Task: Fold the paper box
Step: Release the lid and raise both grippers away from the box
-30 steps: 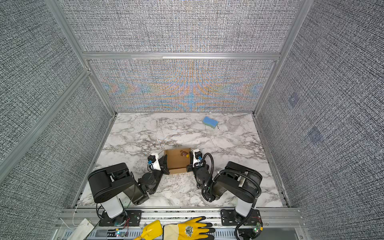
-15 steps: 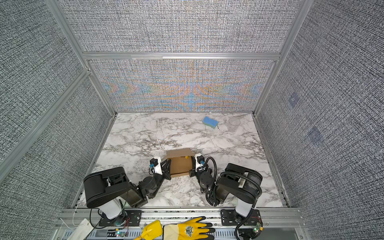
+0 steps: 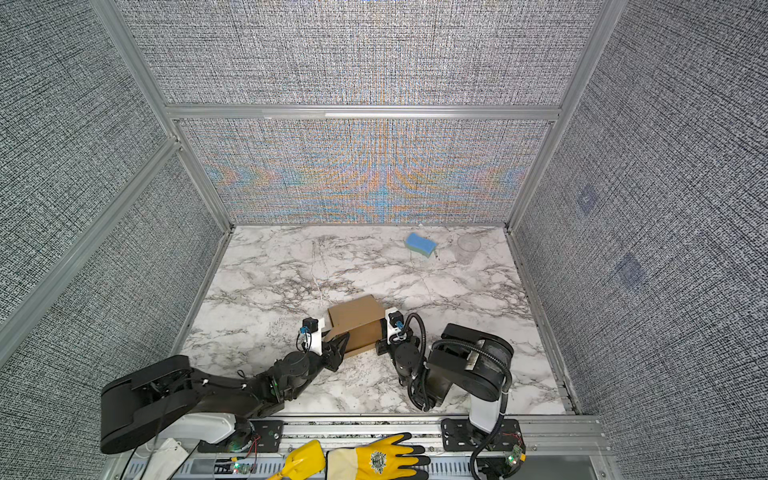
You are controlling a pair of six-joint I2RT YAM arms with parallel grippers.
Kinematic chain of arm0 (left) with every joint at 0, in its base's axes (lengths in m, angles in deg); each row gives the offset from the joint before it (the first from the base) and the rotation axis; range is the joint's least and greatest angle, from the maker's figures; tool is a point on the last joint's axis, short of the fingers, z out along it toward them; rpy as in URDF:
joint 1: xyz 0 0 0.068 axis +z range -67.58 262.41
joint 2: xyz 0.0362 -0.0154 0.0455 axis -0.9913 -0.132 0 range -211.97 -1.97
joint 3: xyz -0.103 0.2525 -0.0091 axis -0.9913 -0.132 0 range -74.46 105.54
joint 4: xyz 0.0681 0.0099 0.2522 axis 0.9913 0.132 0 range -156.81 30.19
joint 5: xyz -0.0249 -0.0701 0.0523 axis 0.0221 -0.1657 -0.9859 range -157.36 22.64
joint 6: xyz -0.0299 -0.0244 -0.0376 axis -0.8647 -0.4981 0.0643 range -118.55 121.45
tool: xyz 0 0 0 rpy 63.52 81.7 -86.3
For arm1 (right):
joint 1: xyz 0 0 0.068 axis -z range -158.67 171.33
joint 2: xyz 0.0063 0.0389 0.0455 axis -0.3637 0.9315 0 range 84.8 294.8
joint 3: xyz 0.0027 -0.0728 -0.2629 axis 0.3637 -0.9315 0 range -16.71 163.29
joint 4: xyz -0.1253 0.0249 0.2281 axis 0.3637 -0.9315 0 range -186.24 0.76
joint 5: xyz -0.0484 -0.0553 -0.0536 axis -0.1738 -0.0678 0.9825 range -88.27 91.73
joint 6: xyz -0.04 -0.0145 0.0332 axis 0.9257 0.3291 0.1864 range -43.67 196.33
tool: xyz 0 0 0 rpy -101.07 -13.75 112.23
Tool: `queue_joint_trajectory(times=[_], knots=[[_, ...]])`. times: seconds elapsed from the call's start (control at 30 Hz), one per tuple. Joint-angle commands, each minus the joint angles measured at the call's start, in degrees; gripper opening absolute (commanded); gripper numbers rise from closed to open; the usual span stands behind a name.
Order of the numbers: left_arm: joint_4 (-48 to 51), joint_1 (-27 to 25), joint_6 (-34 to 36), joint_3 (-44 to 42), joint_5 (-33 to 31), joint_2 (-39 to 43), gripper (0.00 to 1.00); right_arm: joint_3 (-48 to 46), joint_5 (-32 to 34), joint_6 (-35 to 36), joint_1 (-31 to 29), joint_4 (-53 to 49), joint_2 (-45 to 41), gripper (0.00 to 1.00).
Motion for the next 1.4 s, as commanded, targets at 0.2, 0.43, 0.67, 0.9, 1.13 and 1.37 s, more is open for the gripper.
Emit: queue_joint_trajectory(times=[0.2,0.43,0.67,0.9,1.13,1.37], knots=[[29.01,0.03,-10.44,0.46,1.61,13.21,0.52,0.50,-2.41,-1.24,1.08,-0.33,1.34,0.00],[39.56,-0.01,-16.23,-0.05,0.63,19.45,0.52,4.31,-4.27,-0.93,2.89,-0.26,4.69,0.00],[54.51,2.35,-23.55,0.97,-1.37,27.92,0.51,9.88,-7.64,-1.08,6.59,-0.30,9.59,0.00],[61.03,7.85,-25.20,1.93,0.83,32.76,0.50,15.94,-12.42,-1.41,10.42,-0.55,14.03,0.00],[63.69,15.59,-20.84,8.14,1.82,30.16,0.50,14.51,-19.28,-3.85,13.32,-2.35,13.08,0.01],[59.40,25.34,-10.72,17.32,7.19,21.73,0.50,10.97,-23.53,-4.28,14.25,-3.84,9.18,0.34]])
